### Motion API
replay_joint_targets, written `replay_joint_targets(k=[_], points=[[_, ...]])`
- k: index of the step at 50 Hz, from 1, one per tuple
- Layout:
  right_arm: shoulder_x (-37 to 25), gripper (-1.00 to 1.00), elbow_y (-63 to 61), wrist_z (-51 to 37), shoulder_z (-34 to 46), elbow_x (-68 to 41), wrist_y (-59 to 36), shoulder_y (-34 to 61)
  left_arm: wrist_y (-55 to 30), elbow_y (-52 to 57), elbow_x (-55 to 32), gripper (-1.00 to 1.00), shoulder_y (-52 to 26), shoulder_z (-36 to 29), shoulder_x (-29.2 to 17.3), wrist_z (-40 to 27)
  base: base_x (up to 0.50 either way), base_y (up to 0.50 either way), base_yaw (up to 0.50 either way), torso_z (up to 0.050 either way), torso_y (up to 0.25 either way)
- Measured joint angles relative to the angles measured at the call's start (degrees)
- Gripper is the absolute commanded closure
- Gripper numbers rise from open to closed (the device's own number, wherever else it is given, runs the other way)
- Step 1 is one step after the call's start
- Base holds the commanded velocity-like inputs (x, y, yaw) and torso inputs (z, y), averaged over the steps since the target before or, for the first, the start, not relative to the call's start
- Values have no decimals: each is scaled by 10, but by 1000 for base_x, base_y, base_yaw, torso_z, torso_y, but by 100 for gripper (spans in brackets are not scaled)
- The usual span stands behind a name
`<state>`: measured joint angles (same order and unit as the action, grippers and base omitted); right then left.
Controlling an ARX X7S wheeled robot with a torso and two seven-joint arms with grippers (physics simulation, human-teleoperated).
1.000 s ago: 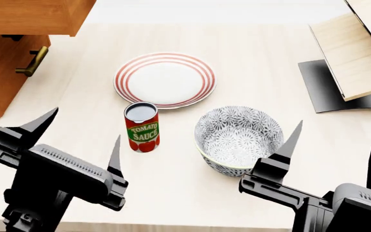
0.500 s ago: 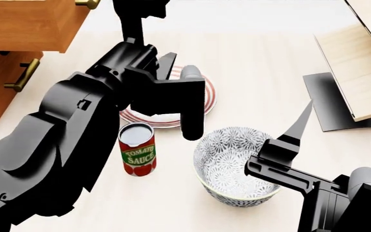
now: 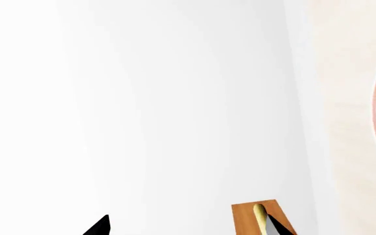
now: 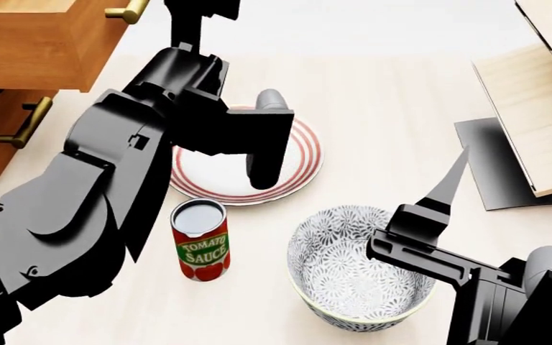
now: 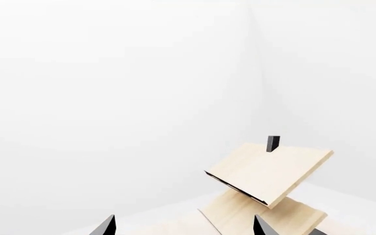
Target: Close the top drawer of the cabinet.
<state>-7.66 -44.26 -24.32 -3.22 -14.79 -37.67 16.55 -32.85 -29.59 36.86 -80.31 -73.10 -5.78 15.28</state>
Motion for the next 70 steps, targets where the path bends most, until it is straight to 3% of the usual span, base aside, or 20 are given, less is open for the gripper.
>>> replay_joint_targets(k=[25, 36, 44, 56, 70], points=[[-13, -100, -3, -15, 4, -11, -8, 4, -3, -102, -46, -100, 40, 31, 36, -68, 480, 0, 0, 0, 0], [-16, -100, -1, -24, 6, -16, -16, 8, -67, -144, -82, -100, 42, 45, 46, -129, 130, 0, 0, 0, 1], [-18, -100, 0, -29, 8, -20, -18, 10, -148, -112, -88, -100, 56, 62, 25, -171, 0, 0, 0, 0, 0], [-23, -100, 3, -35, 11, -26, -18, 13, -273, -5, -90, -100, 112, 85, -16, -175, 0, 0, 0, 0, 0], [-29, -100, -1, -47, 15, -34, -21, 16, -323, 47, -90, -100, 148, 86, -55, -162, 0, 0, 0, 0, 0]])
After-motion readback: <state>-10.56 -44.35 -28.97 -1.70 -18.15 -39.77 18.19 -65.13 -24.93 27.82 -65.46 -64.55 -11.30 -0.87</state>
